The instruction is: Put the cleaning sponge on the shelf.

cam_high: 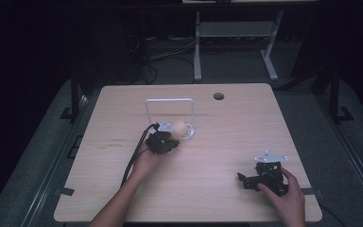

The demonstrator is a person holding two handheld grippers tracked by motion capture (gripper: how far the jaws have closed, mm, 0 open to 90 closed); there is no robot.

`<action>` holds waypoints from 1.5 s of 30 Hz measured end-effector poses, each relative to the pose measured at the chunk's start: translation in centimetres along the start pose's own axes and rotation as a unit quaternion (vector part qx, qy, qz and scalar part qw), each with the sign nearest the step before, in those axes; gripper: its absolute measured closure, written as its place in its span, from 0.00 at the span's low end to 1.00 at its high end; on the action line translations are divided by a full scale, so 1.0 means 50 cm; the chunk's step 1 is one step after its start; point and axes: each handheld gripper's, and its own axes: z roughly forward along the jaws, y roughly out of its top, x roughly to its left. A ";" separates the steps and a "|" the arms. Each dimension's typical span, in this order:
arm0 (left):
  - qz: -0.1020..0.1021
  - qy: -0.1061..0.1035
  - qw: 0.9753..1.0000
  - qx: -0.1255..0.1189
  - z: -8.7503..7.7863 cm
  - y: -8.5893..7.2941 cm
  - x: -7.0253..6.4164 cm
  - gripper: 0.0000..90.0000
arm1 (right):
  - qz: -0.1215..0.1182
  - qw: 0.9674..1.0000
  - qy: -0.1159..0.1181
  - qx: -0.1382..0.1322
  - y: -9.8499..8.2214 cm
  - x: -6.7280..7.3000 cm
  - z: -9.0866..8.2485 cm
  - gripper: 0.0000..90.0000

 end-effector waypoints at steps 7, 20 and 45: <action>-0.003 0.010 1.000 0.003 -0.007 -0.006 0.013 0.99 | 0.000 1.000 0.000 0.000 0.000 0.000 0.000 0.01; -0.018 0.025 1.000 0.000 -0.027 -0.015 0.039 0.99 | 0.000 1.000 0.000 0.000 0.000 0.000 0.000 0.01; -0.040 0.058 0.997 -0.015 -0.057 -0.030 0.081 1.00 | 0.000 1.000 0.000 0.000 0.000 0.000 0.000 0.01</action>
